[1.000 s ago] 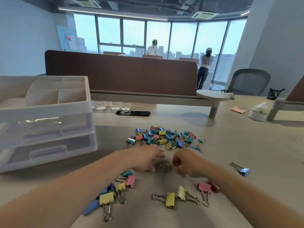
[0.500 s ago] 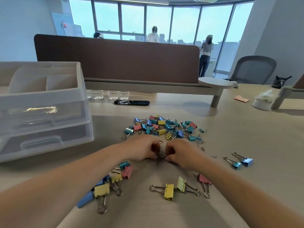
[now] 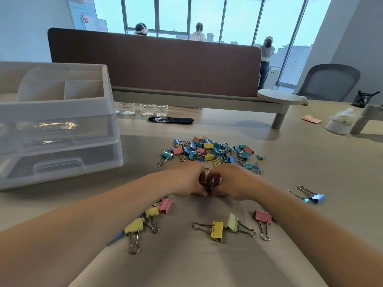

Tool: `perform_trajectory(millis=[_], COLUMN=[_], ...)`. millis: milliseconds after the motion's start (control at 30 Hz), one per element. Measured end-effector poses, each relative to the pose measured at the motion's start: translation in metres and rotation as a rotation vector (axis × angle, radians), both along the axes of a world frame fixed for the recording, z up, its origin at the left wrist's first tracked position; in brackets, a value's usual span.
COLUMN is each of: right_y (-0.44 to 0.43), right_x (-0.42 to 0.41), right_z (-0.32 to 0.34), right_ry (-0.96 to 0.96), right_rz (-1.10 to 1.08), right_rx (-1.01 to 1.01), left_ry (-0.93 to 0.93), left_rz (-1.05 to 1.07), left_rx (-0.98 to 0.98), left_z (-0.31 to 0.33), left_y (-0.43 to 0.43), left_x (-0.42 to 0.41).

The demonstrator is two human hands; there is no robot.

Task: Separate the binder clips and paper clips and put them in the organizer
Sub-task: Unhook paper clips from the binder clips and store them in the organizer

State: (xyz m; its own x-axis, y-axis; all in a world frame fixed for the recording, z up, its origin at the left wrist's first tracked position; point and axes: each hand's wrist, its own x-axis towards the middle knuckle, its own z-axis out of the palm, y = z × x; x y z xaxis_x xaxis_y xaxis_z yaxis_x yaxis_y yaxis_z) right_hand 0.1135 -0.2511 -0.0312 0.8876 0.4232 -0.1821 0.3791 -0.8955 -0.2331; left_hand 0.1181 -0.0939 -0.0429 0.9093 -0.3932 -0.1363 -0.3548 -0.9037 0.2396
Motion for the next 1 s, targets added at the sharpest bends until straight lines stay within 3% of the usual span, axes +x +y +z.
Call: perform_trajectory(millis=[333,1000], right_y=[0.010,0.025], right_x=[0.000,0.005], right_z=[-0.005,-0.014], right_ry=[-0.040,-0.106], right_rz=[-0.038,-0.032], right_rx=[-0.026,-0.229], left_ry=[-0.039,-0.074], left_rz=[0.152,0.166], left_rx=[-0.049,-0.094], left_z=[-0.004,-0.014], left_y=[-0.007,-0.006], left_x=[-0.002,-0.004])
